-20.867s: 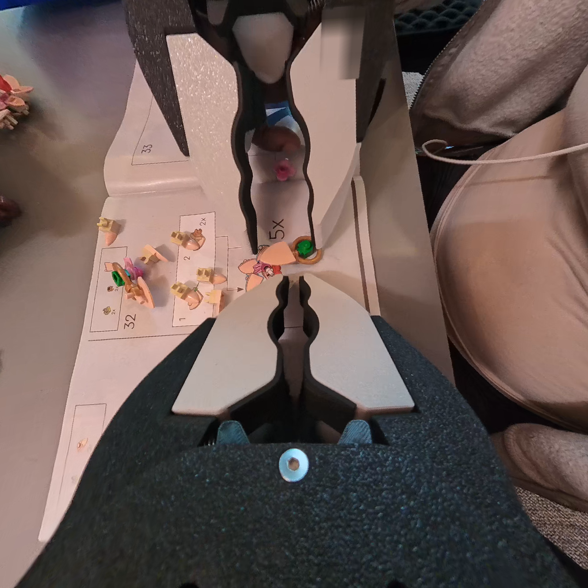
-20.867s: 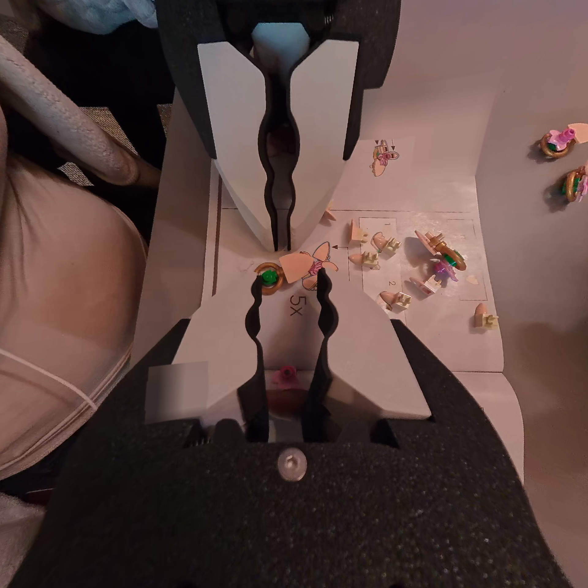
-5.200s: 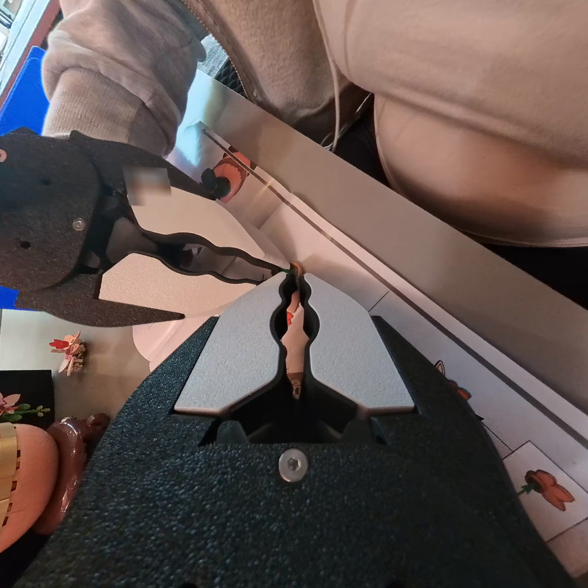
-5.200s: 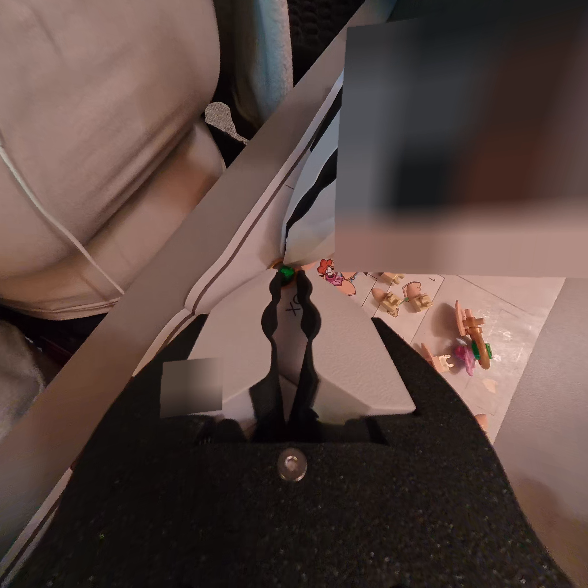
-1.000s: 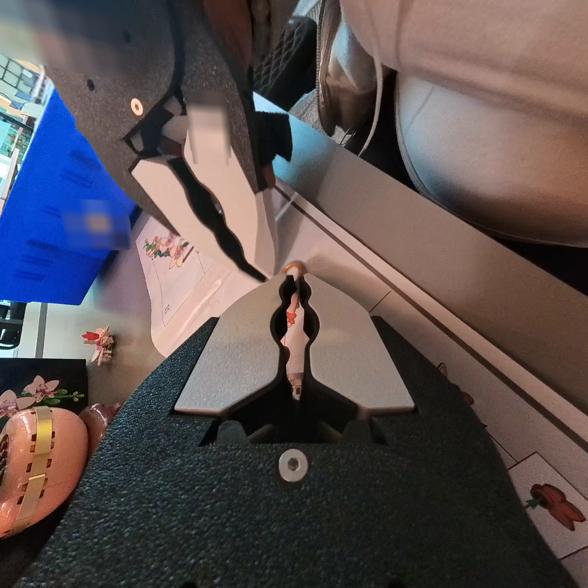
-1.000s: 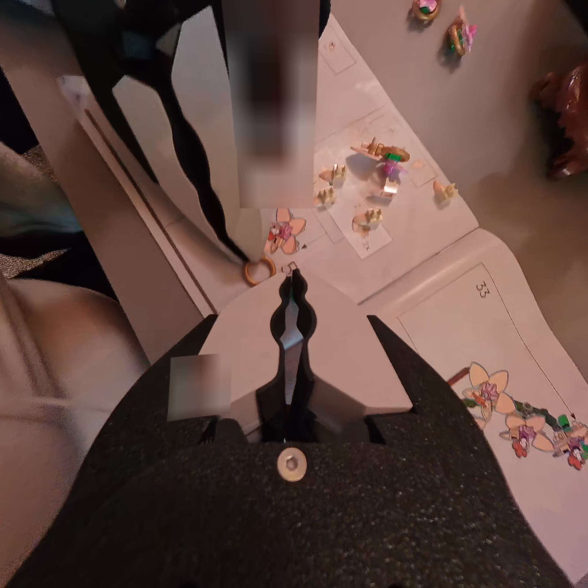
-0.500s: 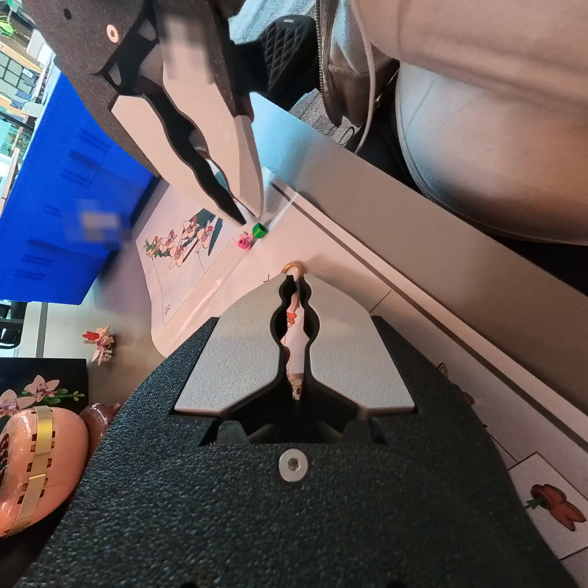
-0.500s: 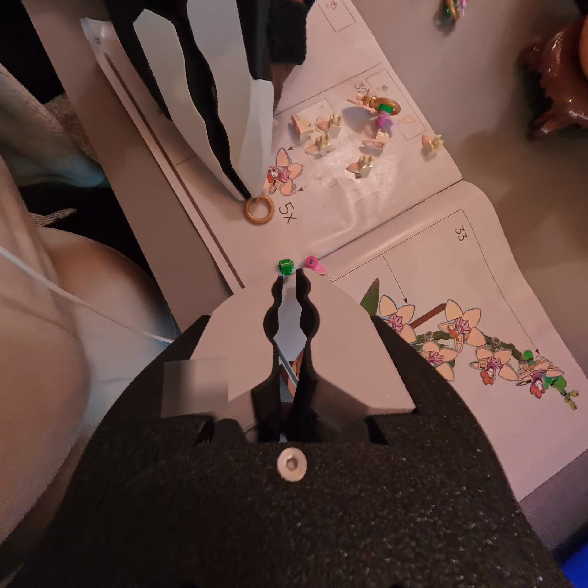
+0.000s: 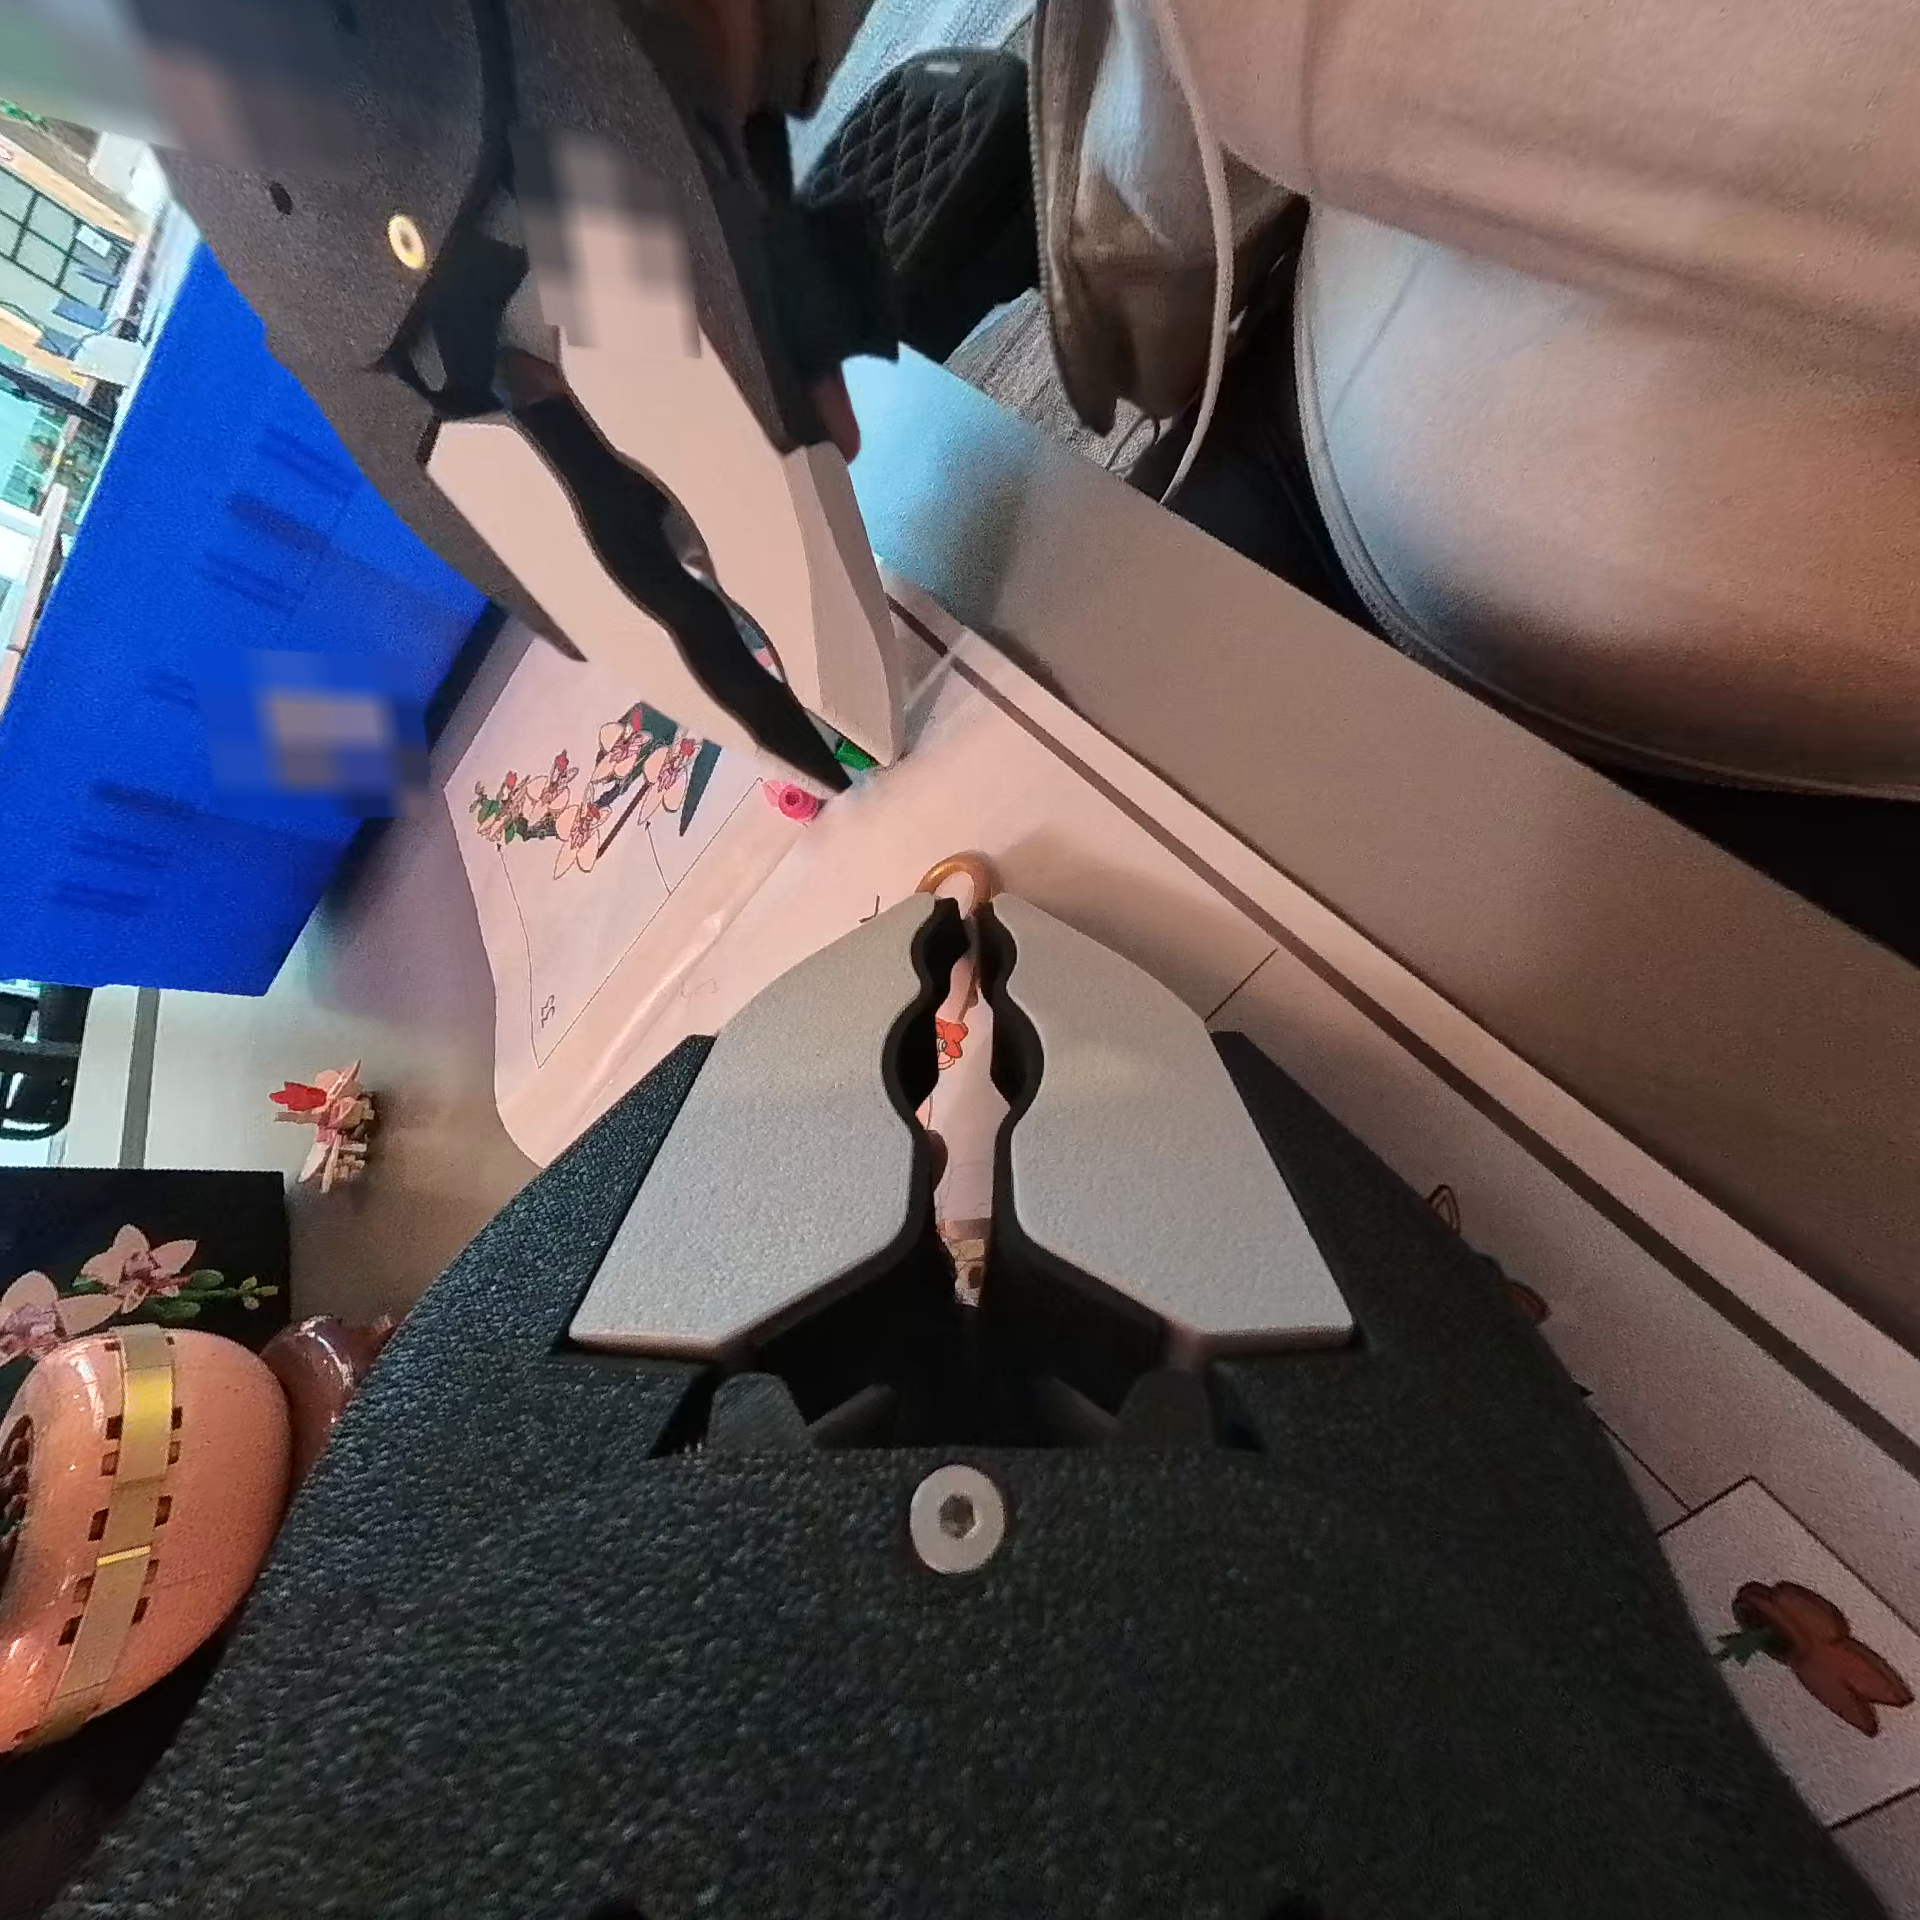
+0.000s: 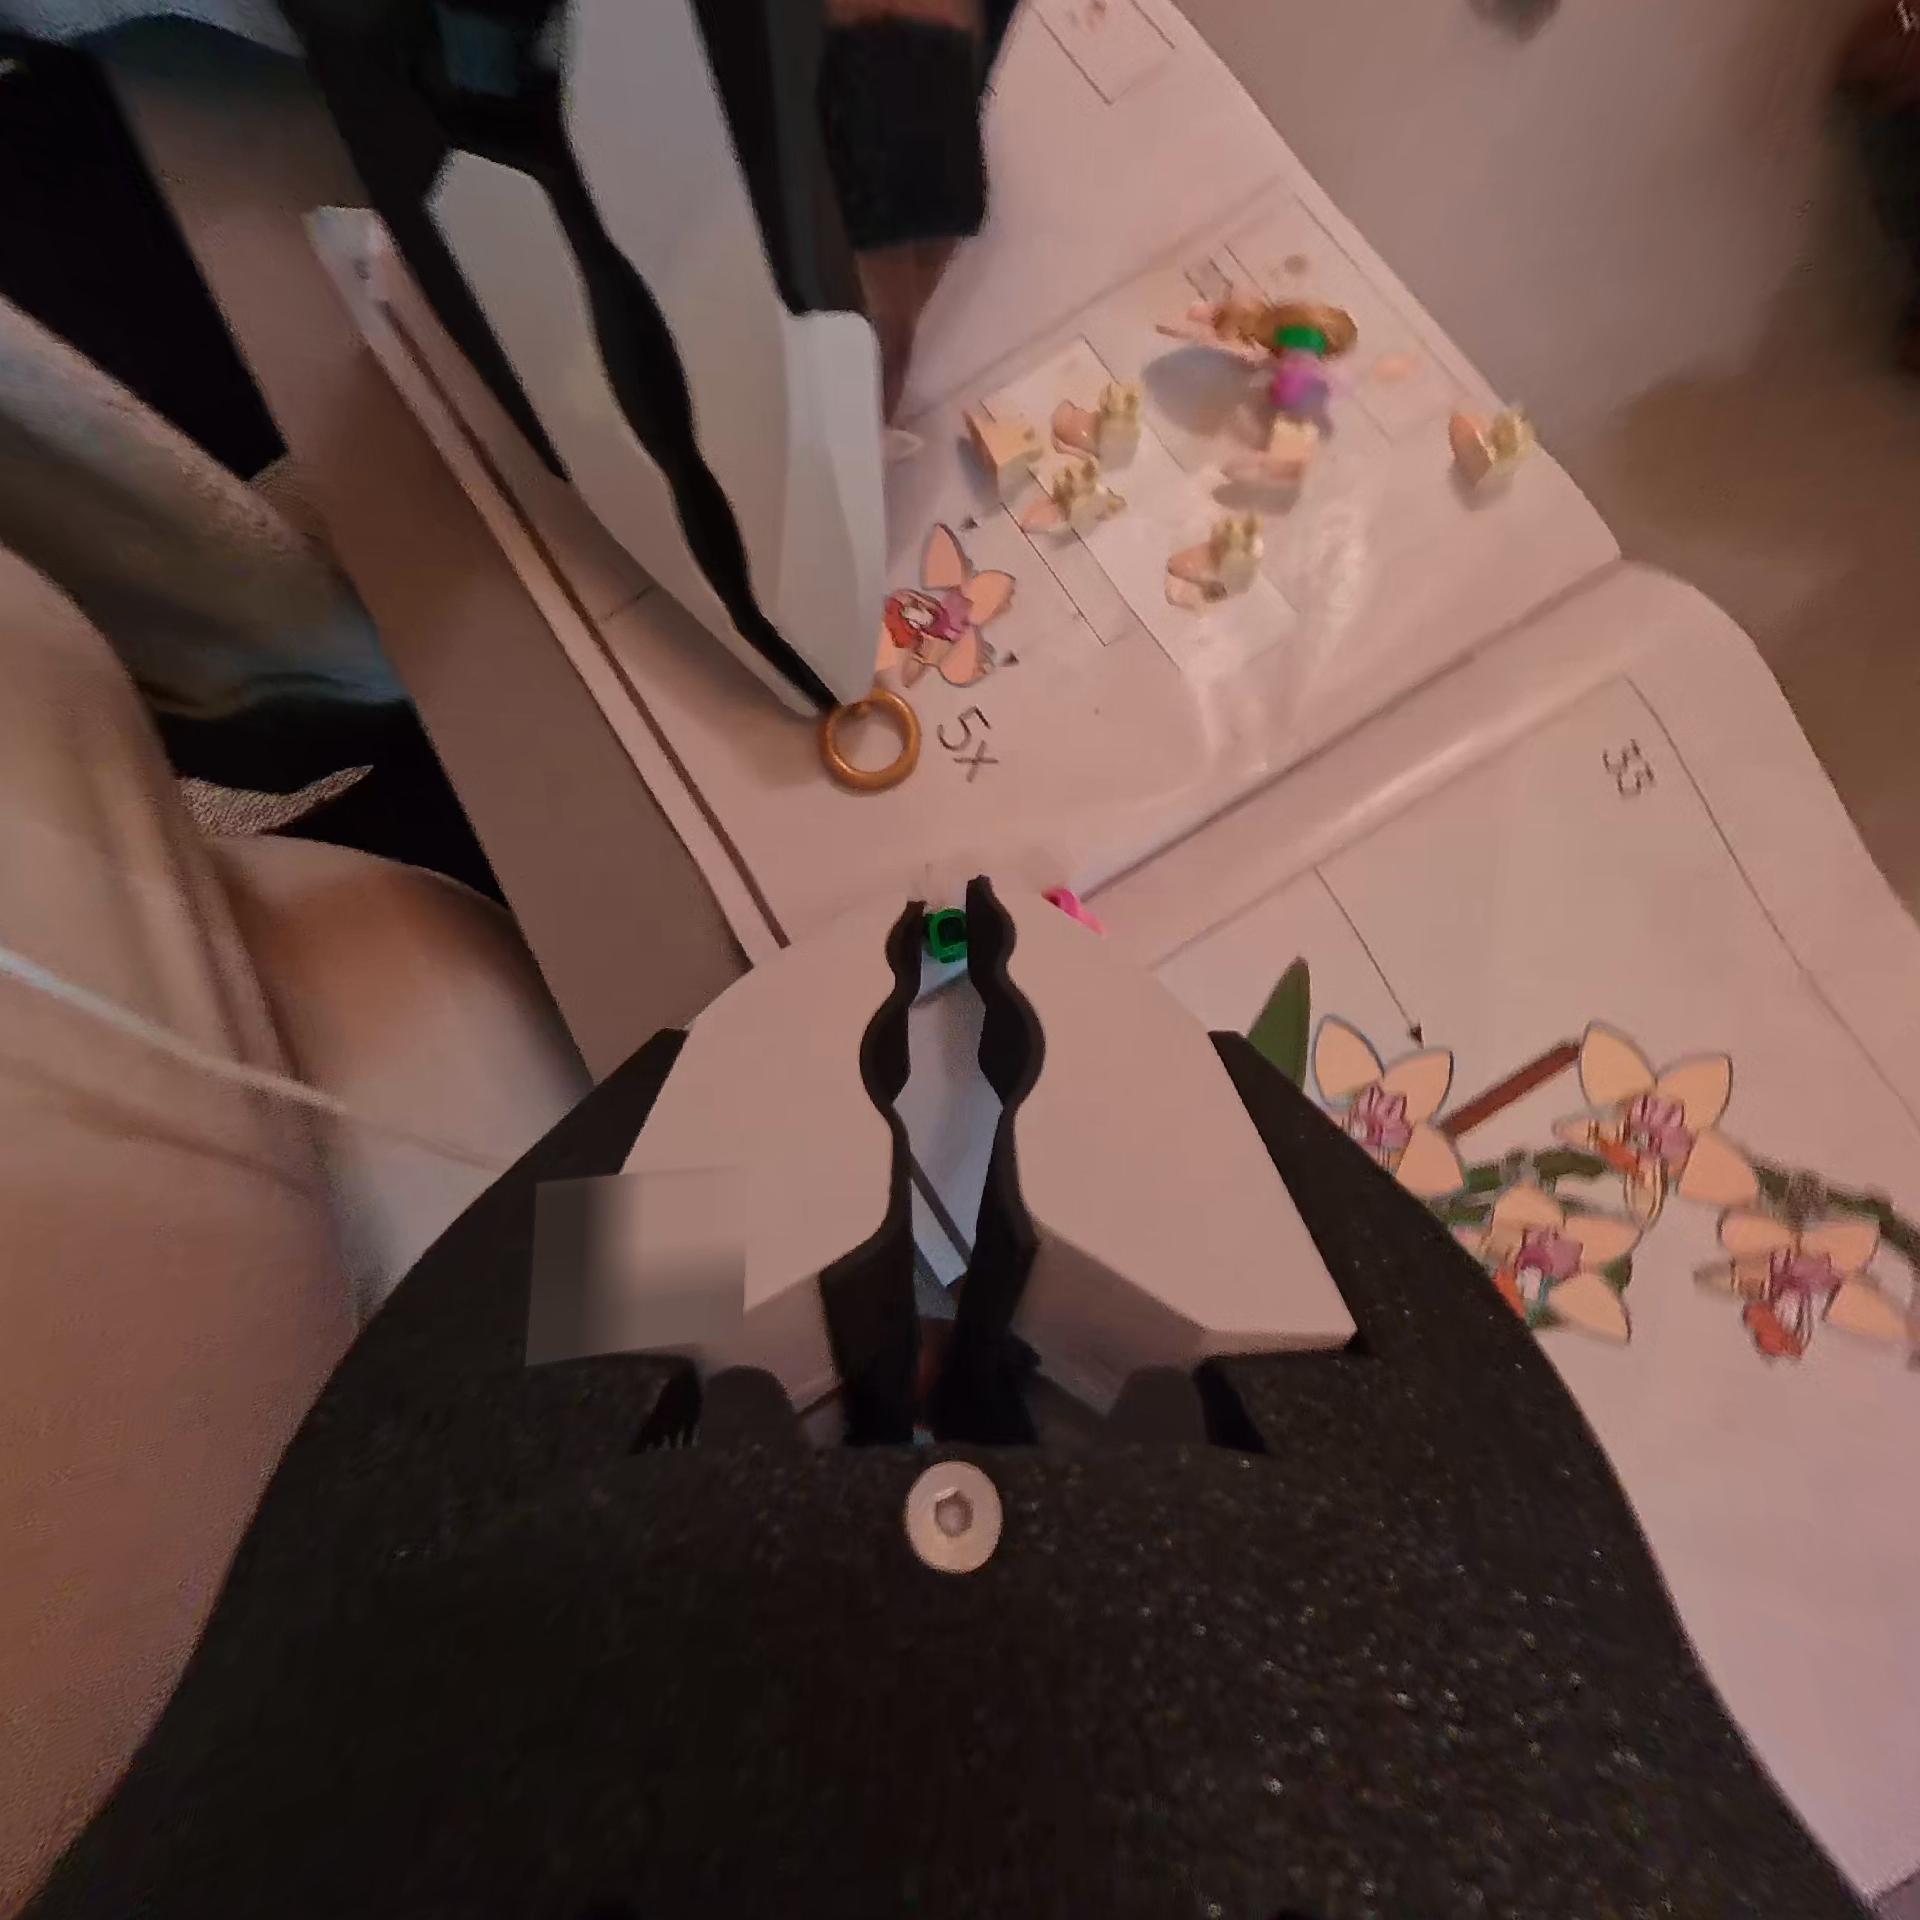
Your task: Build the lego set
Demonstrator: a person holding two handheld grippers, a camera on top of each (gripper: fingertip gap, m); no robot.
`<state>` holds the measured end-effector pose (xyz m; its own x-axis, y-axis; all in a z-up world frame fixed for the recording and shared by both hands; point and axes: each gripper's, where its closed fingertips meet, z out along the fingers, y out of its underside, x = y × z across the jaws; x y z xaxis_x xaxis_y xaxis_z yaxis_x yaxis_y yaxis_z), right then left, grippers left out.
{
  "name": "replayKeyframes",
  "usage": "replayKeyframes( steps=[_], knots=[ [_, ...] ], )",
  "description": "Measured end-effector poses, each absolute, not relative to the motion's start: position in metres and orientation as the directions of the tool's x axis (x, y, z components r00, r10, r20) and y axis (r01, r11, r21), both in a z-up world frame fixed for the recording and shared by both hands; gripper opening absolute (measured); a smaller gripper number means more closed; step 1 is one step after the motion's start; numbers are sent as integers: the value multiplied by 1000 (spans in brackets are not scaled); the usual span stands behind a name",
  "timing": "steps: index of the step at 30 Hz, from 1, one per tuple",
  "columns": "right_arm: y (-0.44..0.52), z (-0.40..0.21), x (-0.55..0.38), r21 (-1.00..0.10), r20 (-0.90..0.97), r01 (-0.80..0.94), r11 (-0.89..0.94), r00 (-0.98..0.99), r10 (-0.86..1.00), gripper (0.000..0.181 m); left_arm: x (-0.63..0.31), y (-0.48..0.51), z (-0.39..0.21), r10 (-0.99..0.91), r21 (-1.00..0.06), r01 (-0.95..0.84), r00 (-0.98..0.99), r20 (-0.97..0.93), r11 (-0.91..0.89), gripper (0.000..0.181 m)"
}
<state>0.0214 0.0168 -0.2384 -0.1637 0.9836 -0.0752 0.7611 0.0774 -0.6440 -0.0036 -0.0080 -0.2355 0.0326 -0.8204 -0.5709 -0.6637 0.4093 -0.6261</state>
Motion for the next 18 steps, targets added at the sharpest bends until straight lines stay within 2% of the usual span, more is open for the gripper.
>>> replayKeyframes(
  steps=[3,6,9,14,18],
  knots=[
    [8,-223,6,-727,-12,641,247,-371,929,8,-4,-8,-235,-821,-626,-664,33,-571,409,4],
    [12,-219,-9,-744,123,498,445,-553,824,8,-4,-8,-236,-820,-626,-664,33,-571,410,4],
    [14,-226,-20,-757,143,404,513,-664,734,8,-4,-8,-236,-821,-627,-664,33,-570,409,4],
    [15,-234,-34,-767,127,389,510,-687,715,9,-4,-8,-236,-820,-626,-664,33,-571,409,4],
    [35,-240,-25,-732,130,482,482,-596,793,9,-4,-8,-236,-820,-626,-664,32,-572,410,4]
  ],
)
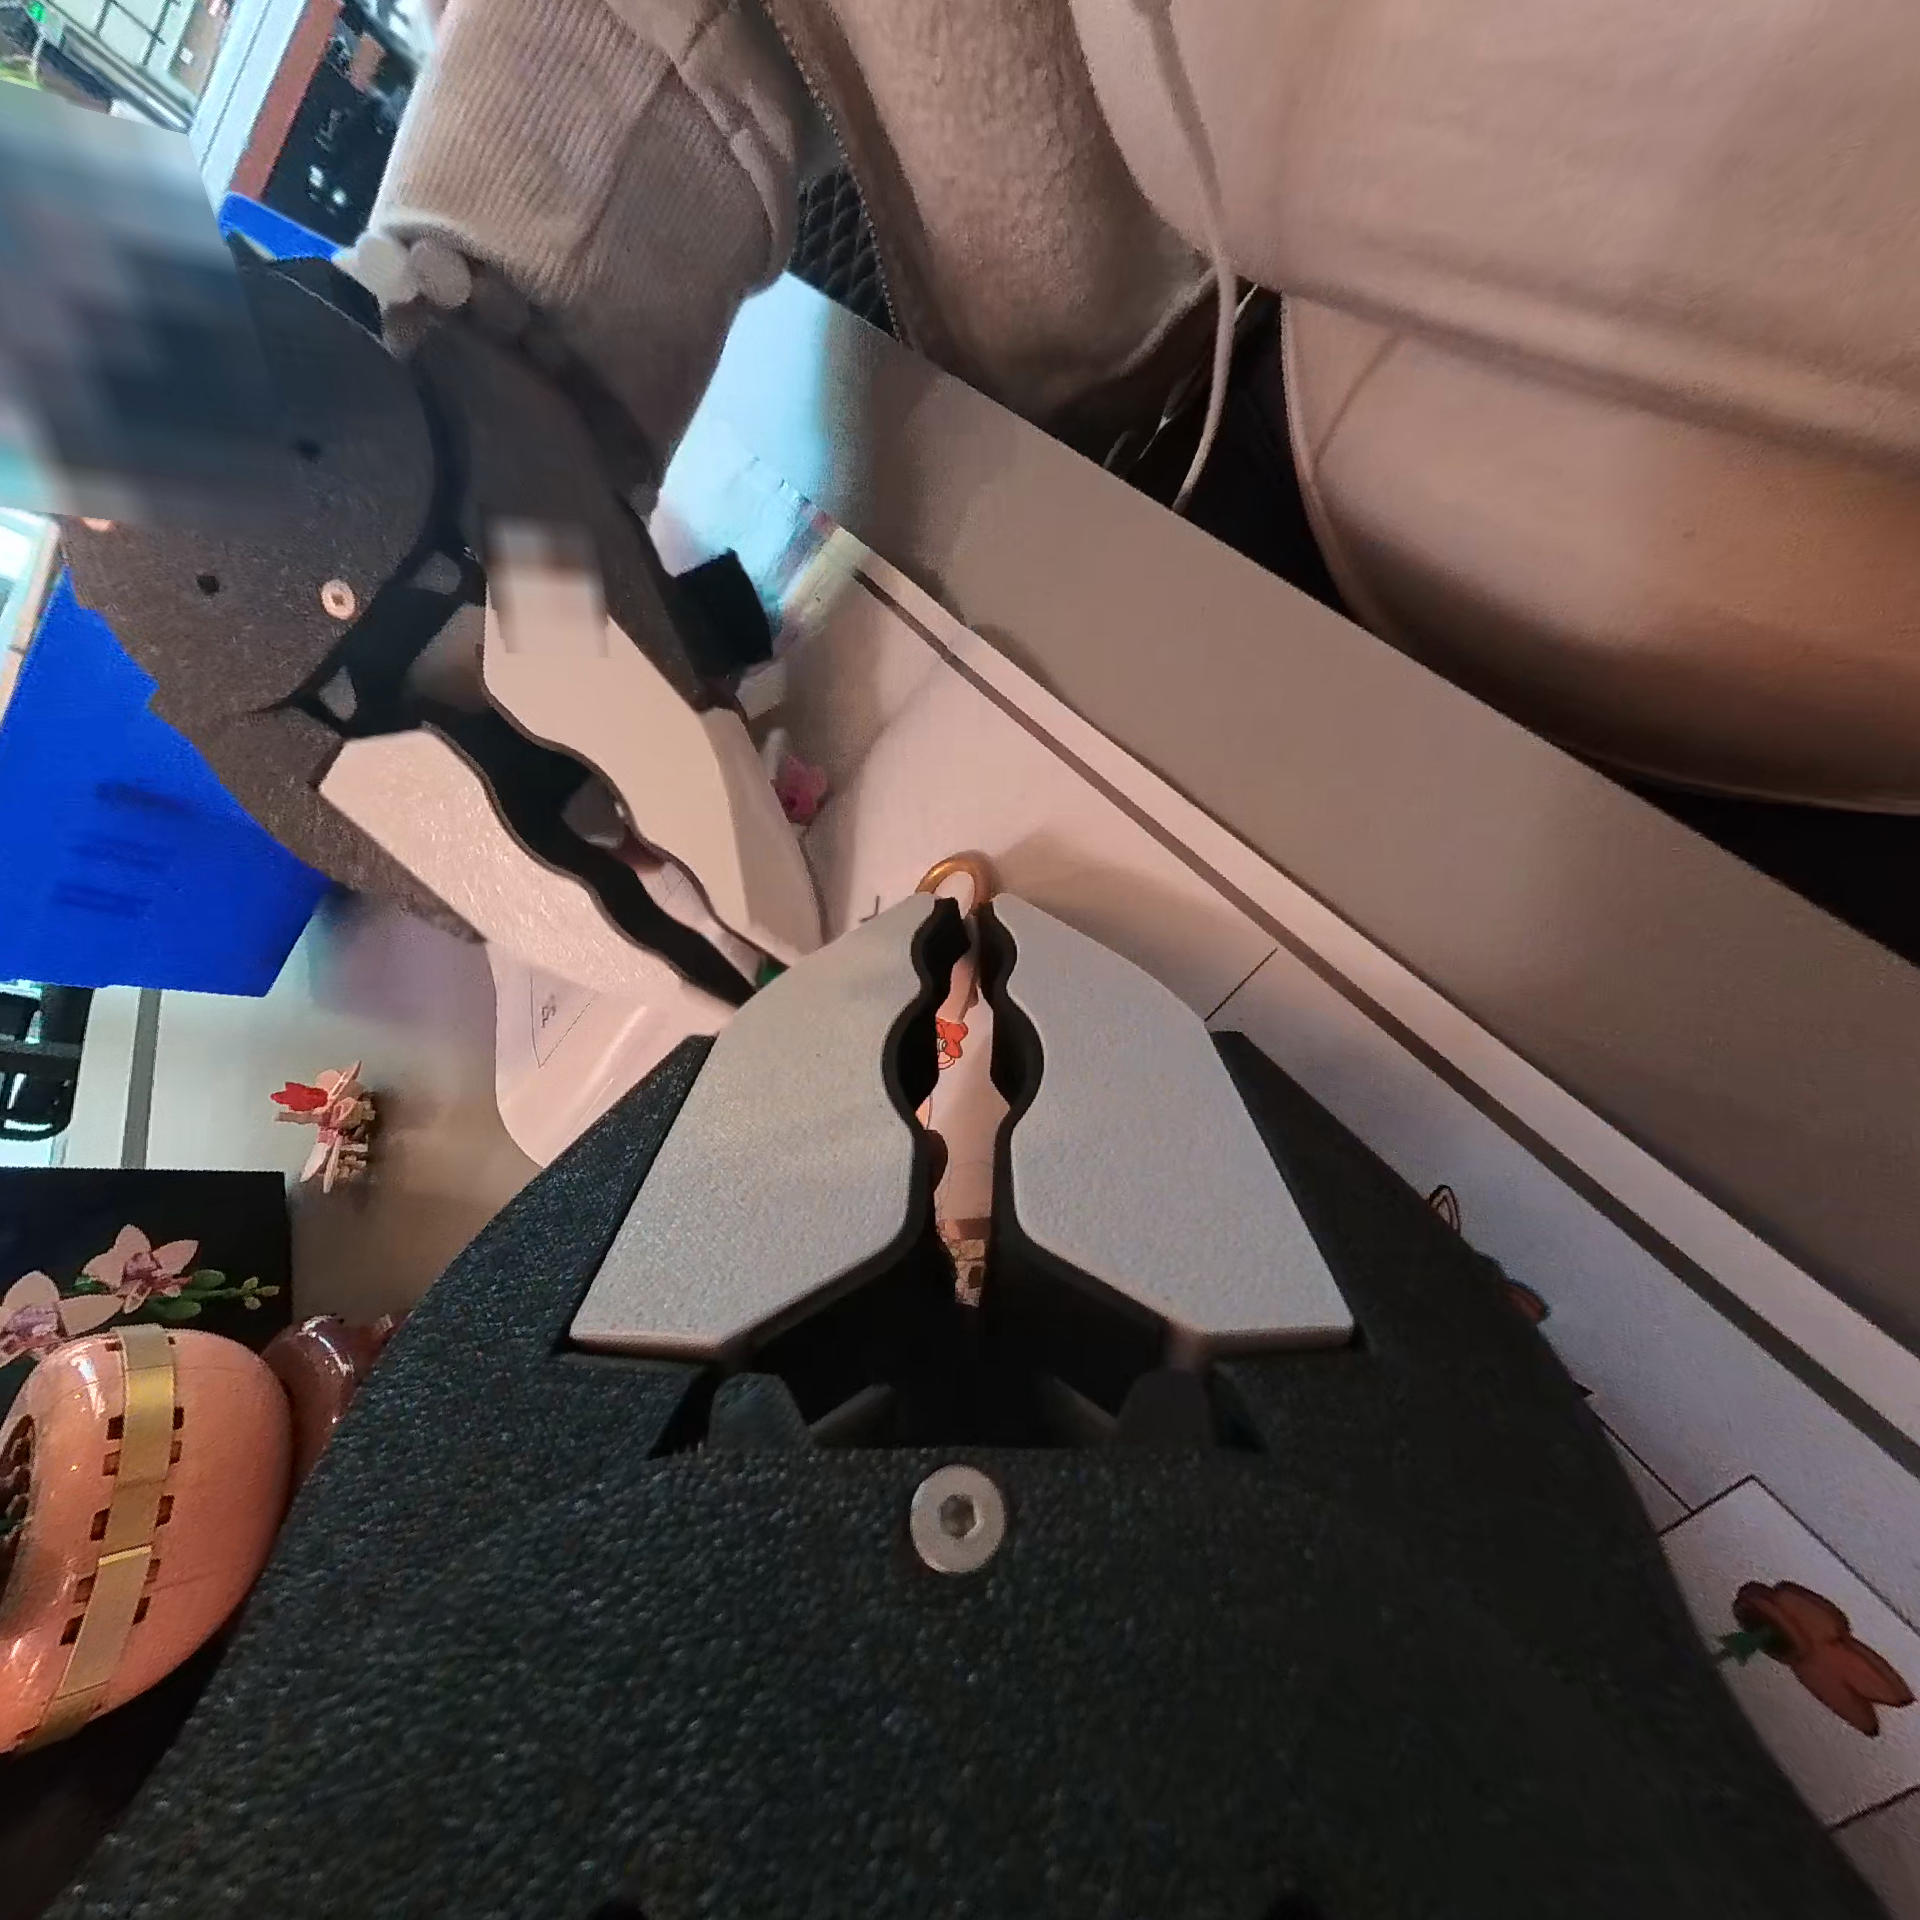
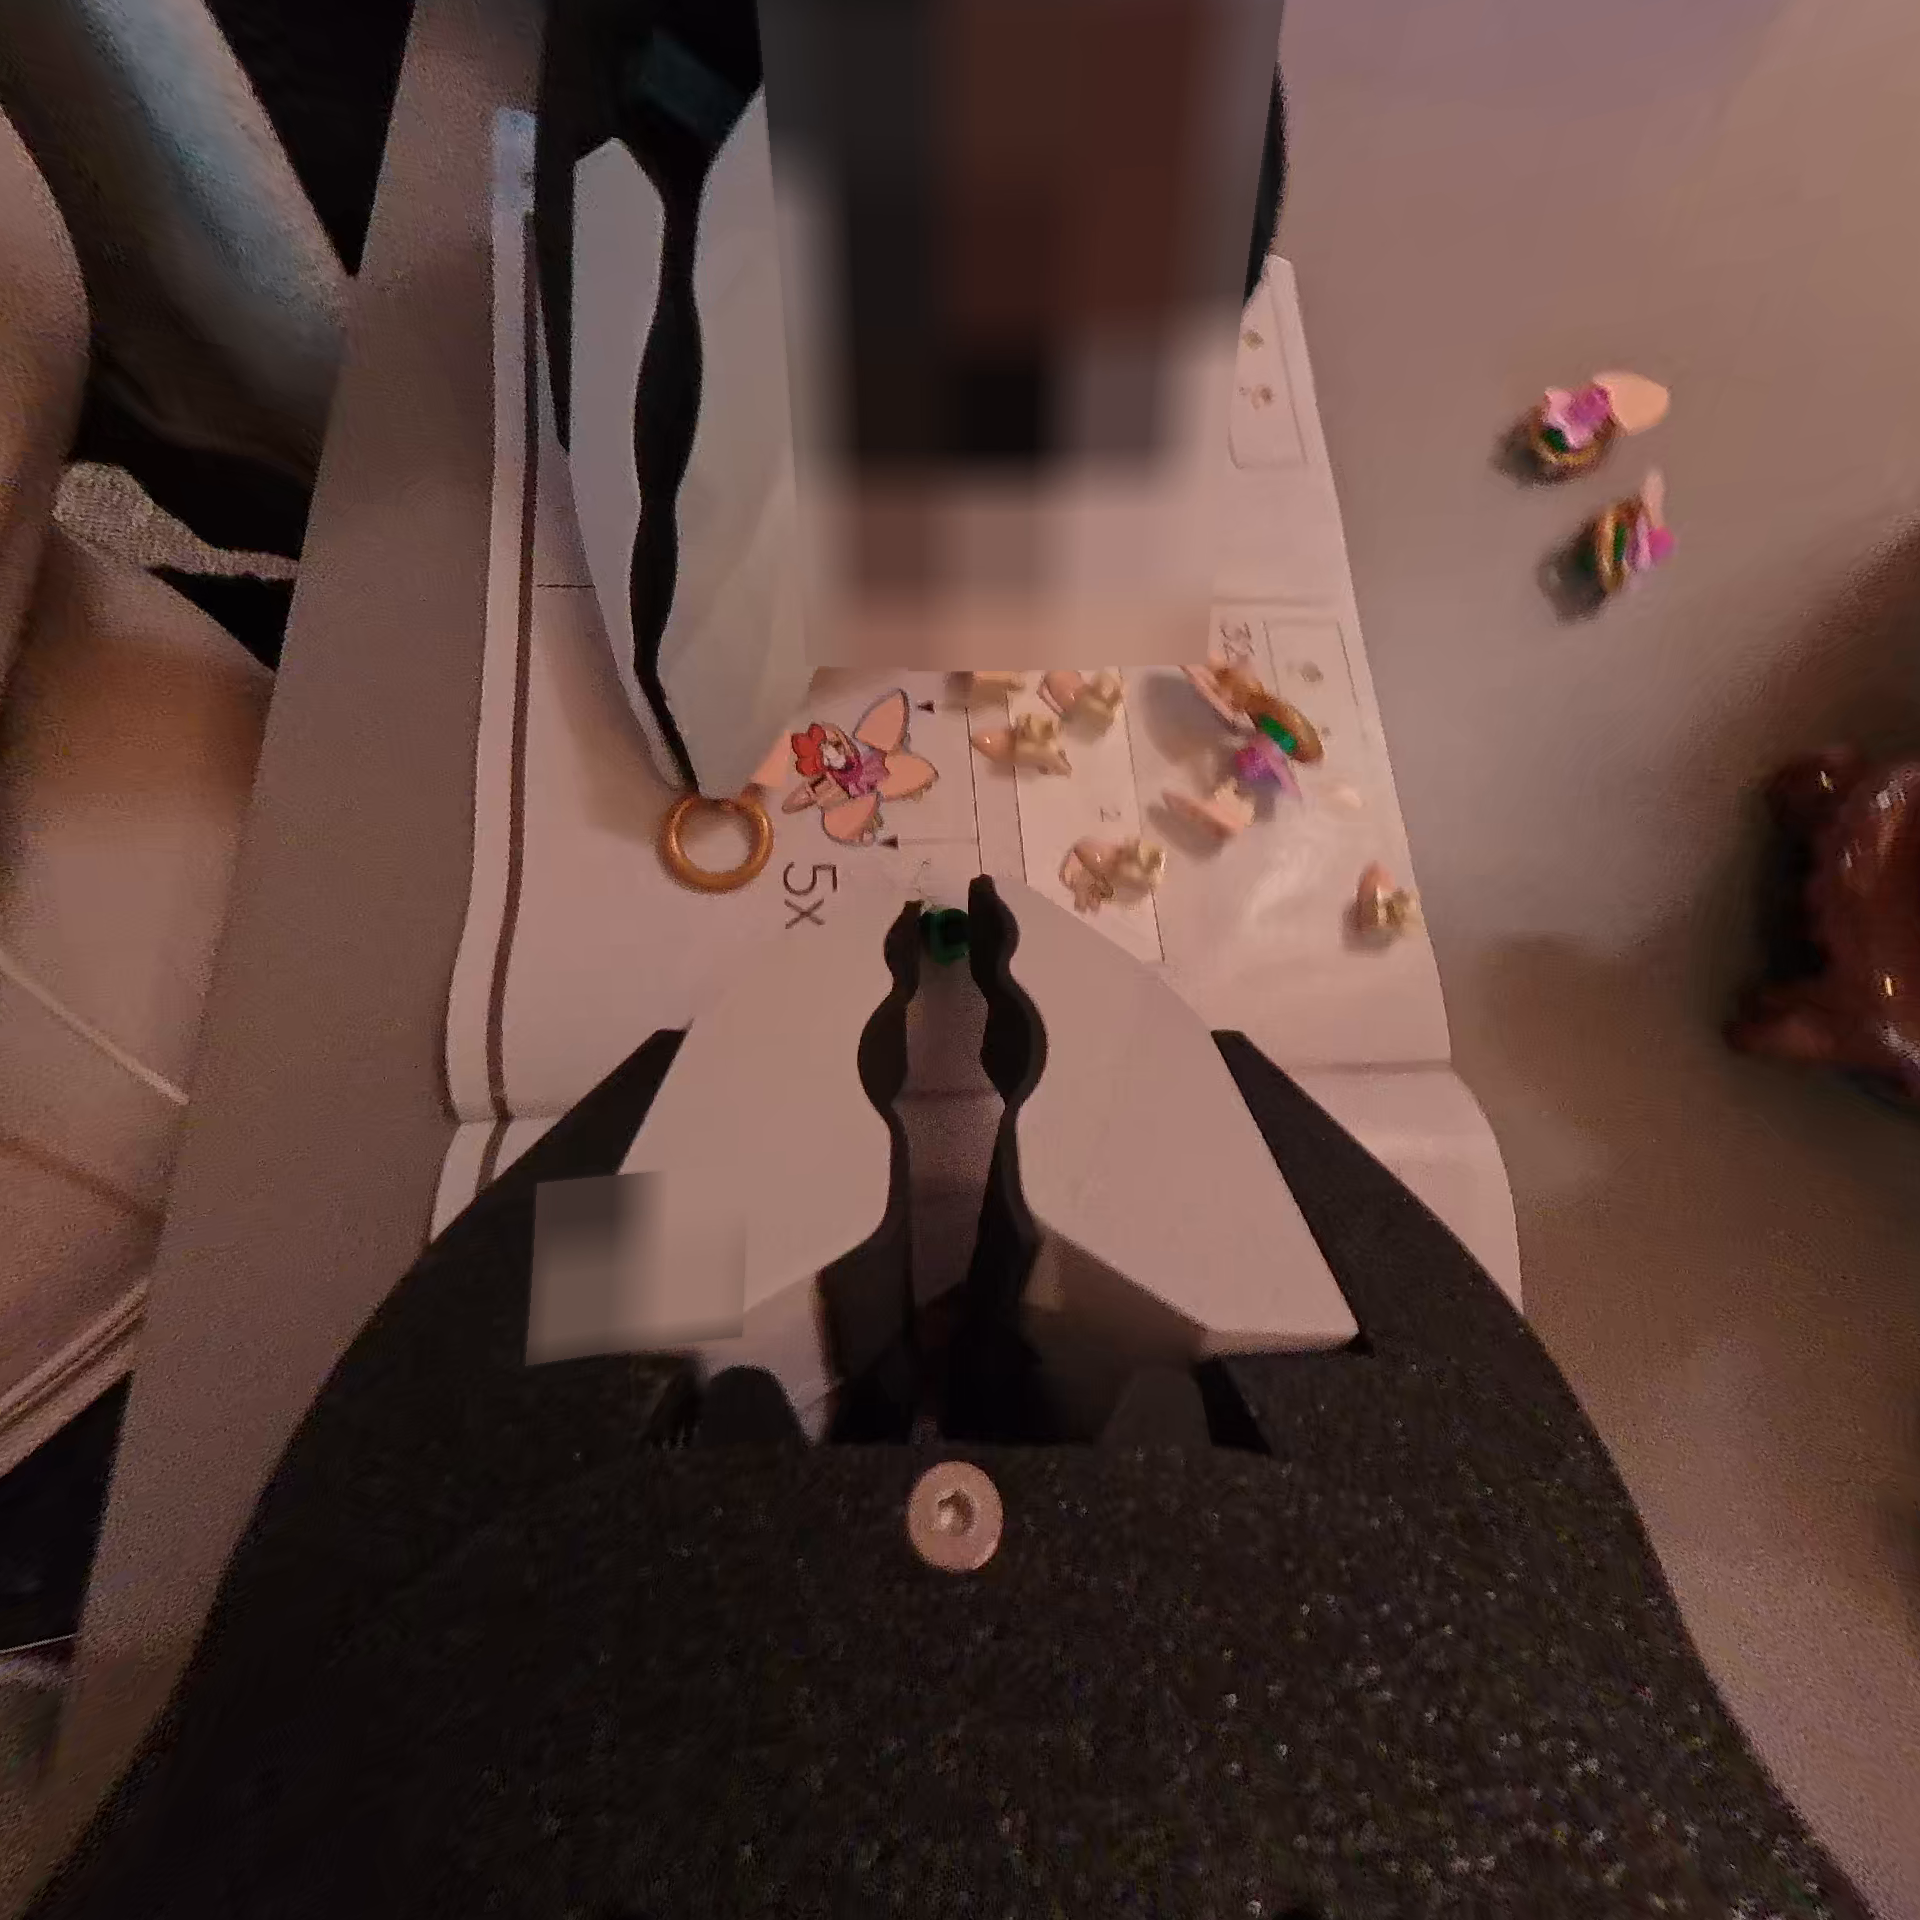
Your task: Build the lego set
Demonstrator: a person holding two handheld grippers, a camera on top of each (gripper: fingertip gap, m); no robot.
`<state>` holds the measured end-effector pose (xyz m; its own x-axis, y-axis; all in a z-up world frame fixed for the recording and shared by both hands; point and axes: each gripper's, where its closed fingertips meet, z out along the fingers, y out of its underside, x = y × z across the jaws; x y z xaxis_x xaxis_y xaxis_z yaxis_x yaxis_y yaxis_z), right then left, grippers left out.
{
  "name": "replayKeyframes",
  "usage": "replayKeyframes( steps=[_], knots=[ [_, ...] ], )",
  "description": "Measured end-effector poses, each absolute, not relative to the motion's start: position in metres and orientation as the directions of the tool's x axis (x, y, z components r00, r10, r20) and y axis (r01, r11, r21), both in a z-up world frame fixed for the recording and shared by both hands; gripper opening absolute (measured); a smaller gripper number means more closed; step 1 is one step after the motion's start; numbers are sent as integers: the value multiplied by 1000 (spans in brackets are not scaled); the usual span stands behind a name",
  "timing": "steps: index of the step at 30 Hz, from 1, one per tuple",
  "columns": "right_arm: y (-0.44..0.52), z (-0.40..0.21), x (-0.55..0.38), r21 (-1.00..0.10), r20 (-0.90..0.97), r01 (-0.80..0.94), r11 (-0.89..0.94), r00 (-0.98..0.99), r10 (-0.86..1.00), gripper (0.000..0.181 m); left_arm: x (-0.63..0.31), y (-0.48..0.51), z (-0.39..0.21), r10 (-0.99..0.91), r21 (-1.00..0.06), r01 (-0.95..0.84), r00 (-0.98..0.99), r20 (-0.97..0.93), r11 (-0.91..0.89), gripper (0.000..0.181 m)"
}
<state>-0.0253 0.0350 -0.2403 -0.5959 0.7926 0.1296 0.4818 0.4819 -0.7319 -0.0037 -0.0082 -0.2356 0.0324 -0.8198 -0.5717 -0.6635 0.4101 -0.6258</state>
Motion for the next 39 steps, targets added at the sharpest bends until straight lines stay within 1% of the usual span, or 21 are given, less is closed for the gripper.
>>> replayKeyframes(
  steps=[2,4,5,6,10,13,15,17,19,22,25,30,34,35,37,39],
  knots=[
    [42,-237,-17,-744,110,506,436,-551,827,9,-4,-8,-236,-820,-626,-663,32,-571,410,4],
    [47,-233,-10,-757,94,522,393,-508,856,15,-4,-8,-236,-820,-626,-664,32,-571,410,4],
    [49,-233,-7,-757,85,532,379,-495,865,14,-4,-8,-236,-821,-626,-664,32,-570,409,4],
    [52,-233,-4,-750,85,545,374,-481,872,11,-4,-8,-236,-821,-627,-664,32,-570,409,4],
    [60,-235,4,-720,126,571,393,-450,884,11,-4,-8,-236,-821,-627,-664,32,-570,408,4],
    [45,-226,-1,-729,145,528,436,-503,852,8,-4,-8,-236,-821,-626,-664,32,-570,409,4],
    [37,-226,-7,-696,200,501,514,-553,809,8,-4,-8,-236,-820,-626,-664,32,-571,409,4],
    [39,-233,-13,-642,217,536,548,-559,800,8,-4,-8,-236,-820,-626,-664,32,-571,410,4],
    [45,-240,-16,-613,175,596,518,-537,825,12,-4,-8,-236,-820,-626,-664,32,-572,410,4],
    [40,-236,-20,-661,133,584,471,-527,840,11,-4,-8,-236,-819,-625,-664,32,-573,411,4],
    [39,-237,-22,-653,164,563,507,-548,820,10,-4,-8,-236,-819,-625,-664,32,-574,412,4],
    [37,-238,-30,-653,138,550,520,-588,797,4,-4,-8,-235,-819,-625,-664,32,-573,411,4],
    [29,-235,-24,-605,-67,639,475,-636,769,1,-4,-8,-236,-819,-625,-664,32,-574,412,4],
    [31,-234,-24,-586,-90,657,474,-634,768,1,-4,-8,-235,-818,-624,-664,32,-574,412,4],
    [35,-233,-25,-561,-77,657,504,-647,758,2,-4,-8,-235,-818,-624,-664,32,-574,412,4],
    [37,-232,-27,-563,-21,607,561,-689,725,7,-4,-8,-235,-818,-624,-664,32,-575,412,4]
  ],
)
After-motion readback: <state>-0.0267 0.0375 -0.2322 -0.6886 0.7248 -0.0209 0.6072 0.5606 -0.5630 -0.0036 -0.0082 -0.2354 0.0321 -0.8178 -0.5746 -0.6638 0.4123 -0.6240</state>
